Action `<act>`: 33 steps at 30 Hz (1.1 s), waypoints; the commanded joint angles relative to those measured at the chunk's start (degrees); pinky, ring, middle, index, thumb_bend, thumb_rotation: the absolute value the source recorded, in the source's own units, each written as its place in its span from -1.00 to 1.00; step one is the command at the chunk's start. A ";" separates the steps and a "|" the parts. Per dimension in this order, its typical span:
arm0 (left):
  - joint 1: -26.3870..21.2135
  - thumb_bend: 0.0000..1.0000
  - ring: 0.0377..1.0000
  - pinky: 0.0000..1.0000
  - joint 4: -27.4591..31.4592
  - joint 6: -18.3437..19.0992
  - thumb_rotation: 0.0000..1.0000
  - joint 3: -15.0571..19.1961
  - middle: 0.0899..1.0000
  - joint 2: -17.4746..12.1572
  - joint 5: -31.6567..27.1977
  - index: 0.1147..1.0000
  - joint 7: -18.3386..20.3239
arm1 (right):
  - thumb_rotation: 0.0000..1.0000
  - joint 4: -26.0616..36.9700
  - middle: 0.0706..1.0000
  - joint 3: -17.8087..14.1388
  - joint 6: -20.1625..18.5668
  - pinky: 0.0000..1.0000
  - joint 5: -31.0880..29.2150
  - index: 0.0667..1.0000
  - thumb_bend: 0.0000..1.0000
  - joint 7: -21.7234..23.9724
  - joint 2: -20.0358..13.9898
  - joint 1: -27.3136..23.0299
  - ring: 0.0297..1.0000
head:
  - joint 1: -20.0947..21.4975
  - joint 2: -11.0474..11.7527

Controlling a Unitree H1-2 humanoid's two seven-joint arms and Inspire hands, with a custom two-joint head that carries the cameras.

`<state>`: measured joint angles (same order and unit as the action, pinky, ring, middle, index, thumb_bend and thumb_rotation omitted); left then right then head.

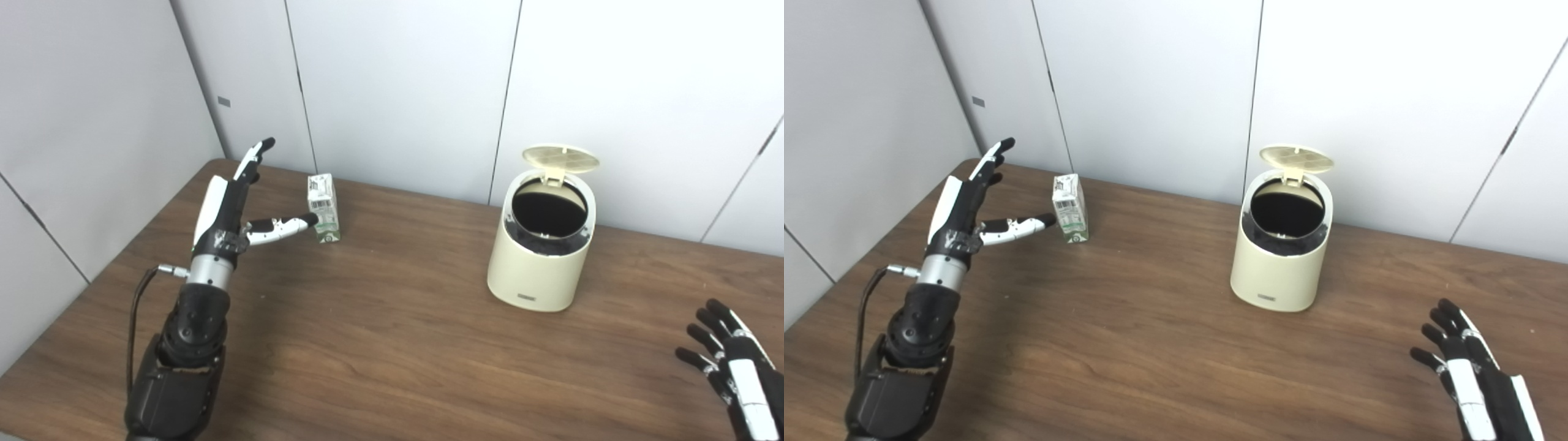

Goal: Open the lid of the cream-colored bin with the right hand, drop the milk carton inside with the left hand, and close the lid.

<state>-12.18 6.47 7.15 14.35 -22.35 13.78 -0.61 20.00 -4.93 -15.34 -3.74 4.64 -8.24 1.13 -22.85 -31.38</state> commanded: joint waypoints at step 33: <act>-20.34 0.85 0.83 0.73 -25.58 6.33 -0.91 -13.62 0.85 -11.09 2.01 0.86 8.35 | 0.66 8.43 0.84 1.35 -4.47 0.75 1.23 0.84 -0.05 -1.71 1.66 -1.08 0.83 | 1.64 -0.22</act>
<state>-29.45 -19.89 14.76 0.55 -30.72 14.83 8.20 26.15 -3.60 -20.32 -3.00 3.28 -6.62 1.27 -21.18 -31.55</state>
